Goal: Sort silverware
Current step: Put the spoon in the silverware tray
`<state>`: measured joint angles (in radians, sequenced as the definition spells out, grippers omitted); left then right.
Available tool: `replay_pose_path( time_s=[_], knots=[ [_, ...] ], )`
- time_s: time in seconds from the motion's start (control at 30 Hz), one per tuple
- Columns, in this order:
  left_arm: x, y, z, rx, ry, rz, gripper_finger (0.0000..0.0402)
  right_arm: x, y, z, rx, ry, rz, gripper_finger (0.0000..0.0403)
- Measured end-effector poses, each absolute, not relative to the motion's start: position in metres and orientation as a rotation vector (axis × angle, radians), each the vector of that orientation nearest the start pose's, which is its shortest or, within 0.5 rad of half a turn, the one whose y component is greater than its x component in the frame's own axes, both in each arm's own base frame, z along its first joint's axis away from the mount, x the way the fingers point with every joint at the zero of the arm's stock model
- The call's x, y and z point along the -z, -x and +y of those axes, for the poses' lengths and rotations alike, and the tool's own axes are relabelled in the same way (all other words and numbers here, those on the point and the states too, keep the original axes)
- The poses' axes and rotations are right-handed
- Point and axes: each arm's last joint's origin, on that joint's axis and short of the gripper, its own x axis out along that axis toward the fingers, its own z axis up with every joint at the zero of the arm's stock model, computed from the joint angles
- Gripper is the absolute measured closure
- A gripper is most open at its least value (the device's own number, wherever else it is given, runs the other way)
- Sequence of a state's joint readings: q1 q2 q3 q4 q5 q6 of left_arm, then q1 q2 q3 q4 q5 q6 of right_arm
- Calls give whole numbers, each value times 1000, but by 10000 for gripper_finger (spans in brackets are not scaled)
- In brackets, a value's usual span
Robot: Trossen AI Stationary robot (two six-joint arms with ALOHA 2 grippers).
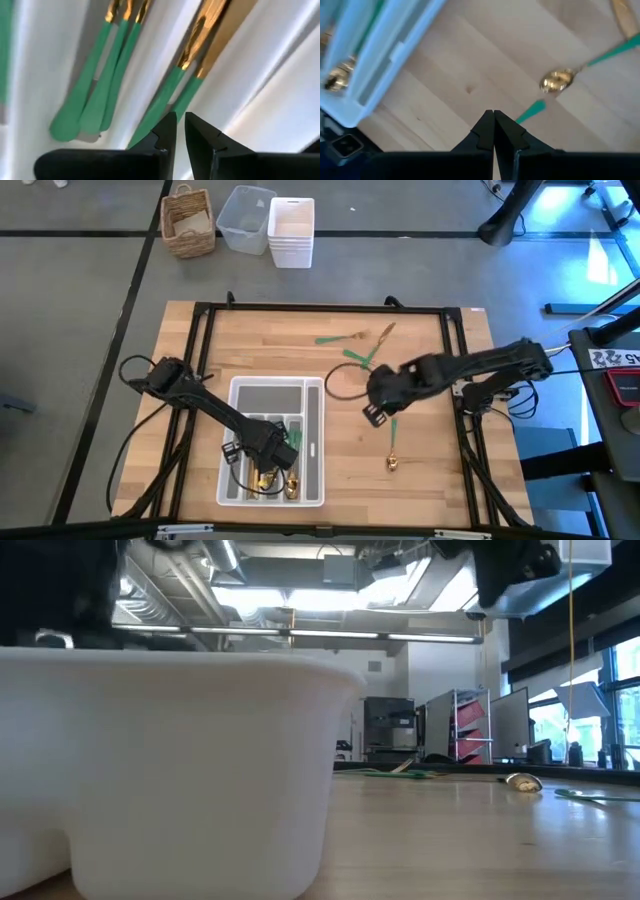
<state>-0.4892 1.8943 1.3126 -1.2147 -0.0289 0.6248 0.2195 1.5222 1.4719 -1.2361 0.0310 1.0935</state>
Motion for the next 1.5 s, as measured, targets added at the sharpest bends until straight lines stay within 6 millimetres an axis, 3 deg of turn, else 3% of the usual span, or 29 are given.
replay_pose_path(
  time_s=[0.23,0.47,0.7,0.9,1.2,1.5],
  knots=[
    [-230,-265,-148,799,-841,1429,370,-295,-289,71,667,-836,1343,371],
    [-291,-238,-134,546,-531,1237,370,-274,-300,80,797,-938,1386,297],
    [-327,-214,-120,428,-327,1108,370,-240,-300,100,925,-915,1437,281],
    [-341,-202,-113,385,-291,1038,370,-209,-287,112,1041,-961,1433,281],
    [-343,-201,-111,353,-306,1016,370,-165,-278,128,932,-1074,1401,281],
    [-344,-202,-111,347,-304,998,370,-160,-271,131,985,-1081,1402,281]
  ],
)
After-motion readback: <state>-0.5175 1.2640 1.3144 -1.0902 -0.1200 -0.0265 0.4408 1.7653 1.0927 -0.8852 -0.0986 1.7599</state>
